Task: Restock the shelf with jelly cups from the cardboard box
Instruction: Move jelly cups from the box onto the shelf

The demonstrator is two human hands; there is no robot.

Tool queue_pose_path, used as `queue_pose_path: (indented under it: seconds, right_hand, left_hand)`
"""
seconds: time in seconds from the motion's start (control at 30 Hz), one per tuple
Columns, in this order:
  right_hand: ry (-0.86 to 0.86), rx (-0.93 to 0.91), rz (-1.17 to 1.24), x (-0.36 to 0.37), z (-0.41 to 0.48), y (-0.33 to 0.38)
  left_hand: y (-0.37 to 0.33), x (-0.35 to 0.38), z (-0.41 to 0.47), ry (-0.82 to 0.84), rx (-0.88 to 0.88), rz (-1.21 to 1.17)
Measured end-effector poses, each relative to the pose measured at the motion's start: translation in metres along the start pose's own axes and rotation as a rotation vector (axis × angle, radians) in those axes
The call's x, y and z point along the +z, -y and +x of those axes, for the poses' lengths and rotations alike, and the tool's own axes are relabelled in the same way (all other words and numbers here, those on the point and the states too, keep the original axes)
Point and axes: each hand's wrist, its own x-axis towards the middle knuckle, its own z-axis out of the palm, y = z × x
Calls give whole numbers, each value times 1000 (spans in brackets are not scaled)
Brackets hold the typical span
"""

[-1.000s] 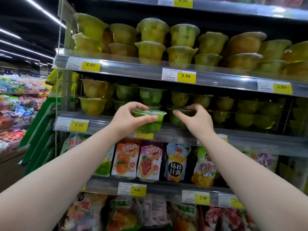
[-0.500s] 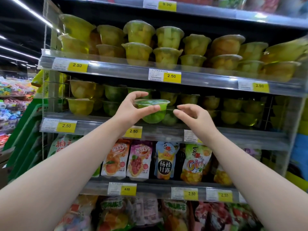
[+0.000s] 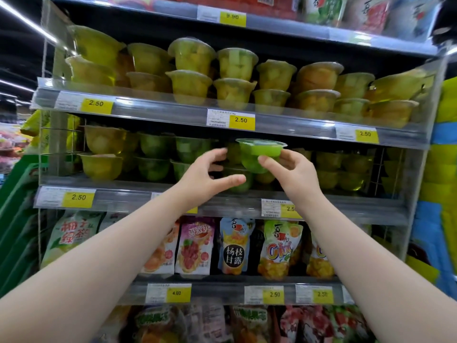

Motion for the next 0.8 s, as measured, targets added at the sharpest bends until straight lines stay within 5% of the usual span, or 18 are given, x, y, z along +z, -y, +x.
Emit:
queue_pose_path:
  seconds: [0.17, 0.63, 0.8]
  right_hand:
    - [-86, 89, -33, 24, 13, -7]
    - [-57, 73, -63, 52, 23, -21]
    - [-52, -70, -376, 42, 7, -41]
  left_hand:
    - [15, 4, -7, 10, 138, 421]
    - [25, 7, -4, 0, 207, 487]
    - [33, 10, -11, -41, 333, 711]
